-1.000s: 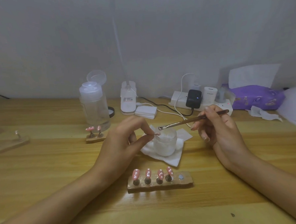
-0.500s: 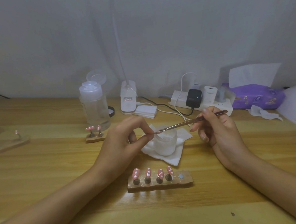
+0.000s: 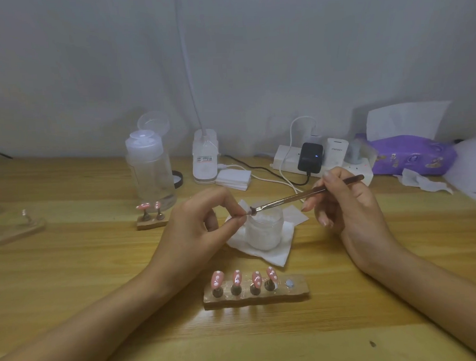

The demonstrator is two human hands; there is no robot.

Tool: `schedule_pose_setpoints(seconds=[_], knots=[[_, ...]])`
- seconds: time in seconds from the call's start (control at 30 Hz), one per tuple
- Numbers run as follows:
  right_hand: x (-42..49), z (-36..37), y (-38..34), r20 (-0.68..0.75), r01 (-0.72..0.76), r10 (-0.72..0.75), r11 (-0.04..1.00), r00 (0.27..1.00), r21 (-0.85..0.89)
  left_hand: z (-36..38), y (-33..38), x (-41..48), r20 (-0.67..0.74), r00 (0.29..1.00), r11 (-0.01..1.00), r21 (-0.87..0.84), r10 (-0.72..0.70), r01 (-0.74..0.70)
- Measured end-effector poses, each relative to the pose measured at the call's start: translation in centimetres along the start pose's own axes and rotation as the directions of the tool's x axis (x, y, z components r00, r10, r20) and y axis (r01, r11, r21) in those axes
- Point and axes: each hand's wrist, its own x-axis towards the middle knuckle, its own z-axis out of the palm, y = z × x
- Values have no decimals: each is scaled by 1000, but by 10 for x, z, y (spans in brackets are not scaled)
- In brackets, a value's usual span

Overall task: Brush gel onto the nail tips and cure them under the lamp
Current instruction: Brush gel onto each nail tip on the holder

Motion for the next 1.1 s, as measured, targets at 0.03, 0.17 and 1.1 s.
schedule_pose_setpoints(seconds=[0.03,0.17,1.1], knots=[[0,0,0,-2,-6,6,1000,1000,-8,0,0,0,1,1000,1000,0,1,-1],[0,0,1,-10,-12,11,999,1000,-42,-1,-1,-1,5,1000,1000,7,12,-12],[10,-26,-25,108,350,-336,924,936,-157,0,0,0,5,1000,1000,4,15,-15]])
